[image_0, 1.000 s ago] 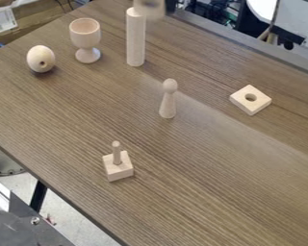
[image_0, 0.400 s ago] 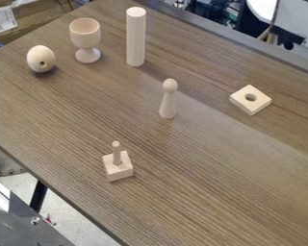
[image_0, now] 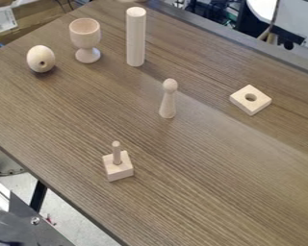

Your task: Put the ring through the cylinder

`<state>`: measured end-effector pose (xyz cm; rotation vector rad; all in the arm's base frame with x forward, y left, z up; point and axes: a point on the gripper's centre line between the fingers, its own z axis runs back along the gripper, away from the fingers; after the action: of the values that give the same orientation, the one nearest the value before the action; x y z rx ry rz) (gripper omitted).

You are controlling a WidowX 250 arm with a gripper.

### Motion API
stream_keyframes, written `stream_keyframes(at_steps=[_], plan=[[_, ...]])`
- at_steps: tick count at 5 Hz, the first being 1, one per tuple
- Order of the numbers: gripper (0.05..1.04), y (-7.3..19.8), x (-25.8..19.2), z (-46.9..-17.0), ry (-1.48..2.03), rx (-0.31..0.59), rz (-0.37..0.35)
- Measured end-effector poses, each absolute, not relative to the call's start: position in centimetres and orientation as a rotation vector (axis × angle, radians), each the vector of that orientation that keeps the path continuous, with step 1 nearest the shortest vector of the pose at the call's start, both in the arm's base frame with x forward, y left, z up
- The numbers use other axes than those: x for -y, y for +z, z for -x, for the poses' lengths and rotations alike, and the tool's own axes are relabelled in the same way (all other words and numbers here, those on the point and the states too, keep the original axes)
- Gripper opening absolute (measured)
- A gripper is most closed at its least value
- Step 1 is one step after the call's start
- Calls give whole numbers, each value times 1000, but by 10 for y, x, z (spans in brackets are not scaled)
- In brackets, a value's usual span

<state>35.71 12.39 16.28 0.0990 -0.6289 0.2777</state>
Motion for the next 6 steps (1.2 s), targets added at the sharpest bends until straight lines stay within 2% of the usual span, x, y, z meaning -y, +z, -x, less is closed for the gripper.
stream_keyframes(at_steps=[3,6], plan=[[771,137,-134,-371,276,645,-57],[771,138,-137,-377,274,664,-60]])
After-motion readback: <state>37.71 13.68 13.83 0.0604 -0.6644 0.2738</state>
